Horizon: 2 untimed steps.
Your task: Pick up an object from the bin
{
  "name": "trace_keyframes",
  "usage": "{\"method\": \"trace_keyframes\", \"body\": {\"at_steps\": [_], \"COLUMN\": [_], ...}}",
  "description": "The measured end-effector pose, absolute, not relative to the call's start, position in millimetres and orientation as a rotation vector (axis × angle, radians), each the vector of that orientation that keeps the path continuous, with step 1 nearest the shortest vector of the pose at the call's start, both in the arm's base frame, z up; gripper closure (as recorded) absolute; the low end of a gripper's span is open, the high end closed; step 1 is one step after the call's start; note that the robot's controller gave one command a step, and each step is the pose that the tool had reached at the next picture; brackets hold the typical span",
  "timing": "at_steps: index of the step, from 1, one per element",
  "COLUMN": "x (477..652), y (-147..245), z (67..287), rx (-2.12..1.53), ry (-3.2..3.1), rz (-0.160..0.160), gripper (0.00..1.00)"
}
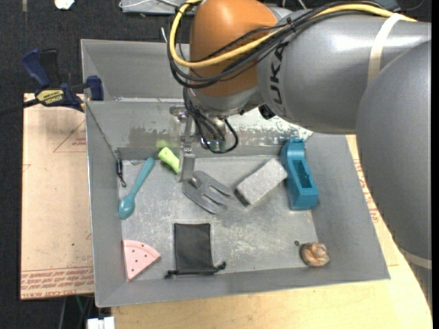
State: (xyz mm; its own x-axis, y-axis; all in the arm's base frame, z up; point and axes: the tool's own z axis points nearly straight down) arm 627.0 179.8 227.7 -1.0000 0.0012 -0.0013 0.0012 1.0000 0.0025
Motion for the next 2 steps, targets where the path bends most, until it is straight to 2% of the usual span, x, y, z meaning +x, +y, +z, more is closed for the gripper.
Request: {"method": "trace_keyframes", "body": {"at_steps": [1,2], "x": [627.0,624.3], "y": [179.8,171.8], "z": [227.6,145.5], "rx": [0.001,-0.090], "ry": [3.140,3.134], "rz": [0.004,0.006], "gripper": [0.00,0.00]}}
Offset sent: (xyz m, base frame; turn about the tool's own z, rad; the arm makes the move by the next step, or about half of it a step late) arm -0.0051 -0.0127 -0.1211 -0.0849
